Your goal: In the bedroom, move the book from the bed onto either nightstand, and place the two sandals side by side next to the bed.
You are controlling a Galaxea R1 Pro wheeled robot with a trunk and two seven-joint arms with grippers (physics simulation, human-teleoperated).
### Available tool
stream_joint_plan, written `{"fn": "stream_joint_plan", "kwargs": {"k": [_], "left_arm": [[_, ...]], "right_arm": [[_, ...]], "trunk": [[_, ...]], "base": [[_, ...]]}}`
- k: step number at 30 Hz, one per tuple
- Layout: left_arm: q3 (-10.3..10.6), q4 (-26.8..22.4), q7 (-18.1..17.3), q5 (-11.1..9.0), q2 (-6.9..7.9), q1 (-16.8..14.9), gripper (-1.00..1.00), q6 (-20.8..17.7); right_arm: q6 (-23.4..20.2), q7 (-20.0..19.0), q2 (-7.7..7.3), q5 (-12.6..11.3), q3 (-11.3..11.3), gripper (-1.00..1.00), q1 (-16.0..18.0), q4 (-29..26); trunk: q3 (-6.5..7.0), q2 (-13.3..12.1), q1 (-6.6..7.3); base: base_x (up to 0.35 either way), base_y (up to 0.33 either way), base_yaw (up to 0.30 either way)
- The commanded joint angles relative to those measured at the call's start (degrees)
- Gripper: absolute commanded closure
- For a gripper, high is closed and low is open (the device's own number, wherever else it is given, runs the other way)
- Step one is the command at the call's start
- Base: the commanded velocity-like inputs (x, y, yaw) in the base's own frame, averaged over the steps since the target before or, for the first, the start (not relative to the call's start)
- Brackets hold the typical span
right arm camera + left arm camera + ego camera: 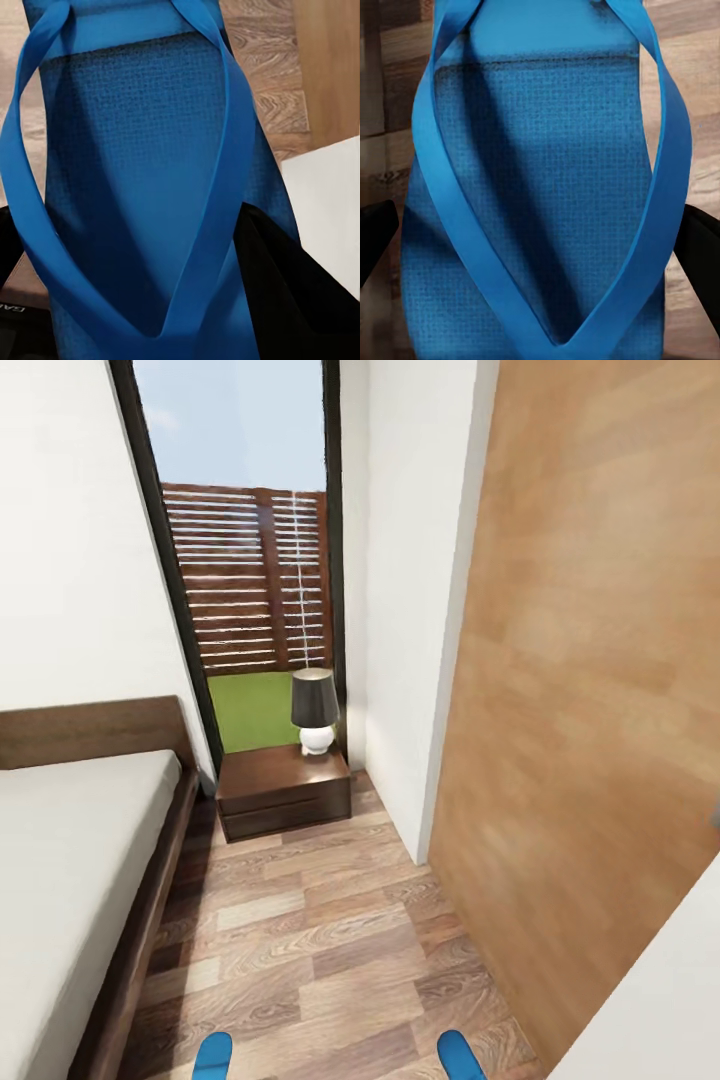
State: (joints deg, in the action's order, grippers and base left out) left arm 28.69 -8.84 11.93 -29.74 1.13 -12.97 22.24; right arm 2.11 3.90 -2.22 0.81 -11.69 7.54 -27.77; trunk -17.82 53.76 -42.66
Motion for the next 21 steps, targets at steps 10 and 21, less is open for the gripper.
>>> {"fn": "stream_joint_plan", "kwargs": {"k": [10, 21], "left_arm": [[0.5, 0.0, 0.4, -0.1, 0.02, 0.0, 1.0, 0.1], [0.5, 0.0, 0.4, -0.1, 0.02, 0.0, 1.0, 0.1]], "right_arm": [[0.1, 0.5, -0.07, 0.0, -0.4, 1.0, 0.0, 0.0], [0.1, 0.5, -0.1, -0.1, -0.4, 1.0, 0.0, 0.4]], "trunk": [[-0.07, 0.0, -0.04], [-0.07, 0.0, -0.04]], "base": [[0.322, 0.0, 0.187], [0.322, 0.0, 0.015]]}}
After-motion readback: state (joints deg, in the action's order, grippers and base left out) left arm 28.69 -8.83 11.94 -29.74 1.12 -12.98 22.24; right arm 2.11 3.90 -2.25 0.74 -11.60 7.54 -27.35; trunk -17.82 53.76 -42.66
